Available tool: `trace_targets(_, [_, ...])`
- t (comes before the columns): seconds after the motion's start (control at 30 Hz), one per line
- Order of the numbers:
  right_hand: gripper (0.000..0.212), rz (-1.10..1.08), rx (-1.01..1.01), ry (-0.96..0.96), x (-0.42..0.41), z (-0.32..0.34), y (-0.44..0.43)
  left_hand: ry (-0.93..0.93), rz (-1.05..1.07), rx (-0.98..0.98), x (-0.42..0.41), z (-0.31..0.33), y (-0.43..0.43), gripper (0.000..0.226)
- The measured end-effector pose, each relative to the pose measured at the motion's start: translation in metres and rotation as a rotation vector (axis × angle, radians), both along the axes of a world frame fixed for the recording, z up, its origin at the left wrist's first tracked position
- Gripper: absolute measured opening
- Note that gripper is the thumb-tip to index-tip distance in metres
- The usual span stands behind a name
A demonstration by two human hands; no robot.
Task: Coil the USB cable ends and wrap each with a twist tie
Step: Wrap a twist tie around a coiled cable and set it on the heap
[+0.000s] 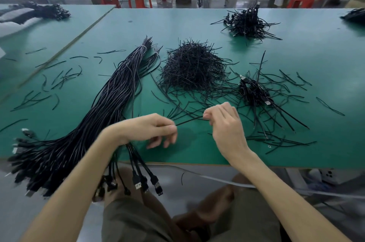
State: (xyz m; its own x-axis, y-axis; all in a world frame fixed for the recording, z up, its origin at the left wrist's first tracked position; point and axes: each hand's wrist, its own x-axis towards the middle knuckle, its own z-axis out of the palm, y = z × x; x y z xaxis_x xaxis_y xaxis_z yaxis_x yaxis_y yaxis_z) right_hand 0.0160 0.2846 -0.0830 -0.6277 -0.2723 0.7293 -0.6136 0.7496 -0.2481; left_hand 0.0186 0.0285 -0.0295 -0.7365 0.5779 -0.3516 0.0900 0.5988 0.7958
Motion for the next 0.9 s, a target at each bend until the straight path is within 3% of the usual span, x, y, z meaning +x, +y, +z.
trace_targets(0.07, [0.012, -0.074, -0.095, -0.052, -0.001, 0.002, 0.001, -0.103, -0.059, -0.010, 0.004, 0.004, -0.032, 0.036])
trace_targets(0.13, [0.016, -0.131, -0.149, -0.122, -0.003, 0.004, 0.001, -0.126, 0.022, 0.050, 0.009, 0.006, -0.051, 0.038])
trace_targets(0.27, [0.008, -0.105, -0.093, -0.178, -0.002, 0.005, -0.002, -0.033, 0.305, 0.182, 0.004, 0.008, -0.042, 0.039])
trace_targets(0.33, [0.022, -0.089, -0.038, -0.206, 0.000, 0.006, -0.005, 0.030, 0.314, 0.198, -0.002, 0.011, -0.023, 0.039])
trace_targets(0.47, [0.050, -0.058, 0.018, -0.174, 0.005, 0.007, -0.006, 0.101, 0.294, 0.076, -0.013, 0.010, 0.028, 0.042])
trace_targets(0.57, [0.049, -0.091, 0.036, -0.069, 0.006, 0.006, -0.005, 0.221, 0.244, -0.109, -0.019, 0.005, 0.054, 0.043])
trace_targets(0.63, [0.036, -0.105, 0.157, 0.015, 0.006, 0.002, -0.007, 0.238, 0.244, -0.110, -0.019, 0.001, 0.063, 0.045])
trace_targets(0.7, [0.024, -0.085, 0.217, 0.060, 0.005, 0.000, -0.008, 0.182, 0.251, -0.037, -0.019, -0.001, 0.066, 0.042])
trace_targets(0.77, [0.028, -0.106, 0.180, 0.047, 0.002, 0.001, -0.006, 0.095, 0.288, 0.129, -0.018, 0.000, 0.060, 0.031])
trace_targets(0.9, [0.032, -0.117, 0.054, -0.073, 0.001, 0.003, -0.002, -0.073, 0.347, 0.689, -0.020, 0.002, 0.034, 0.037])
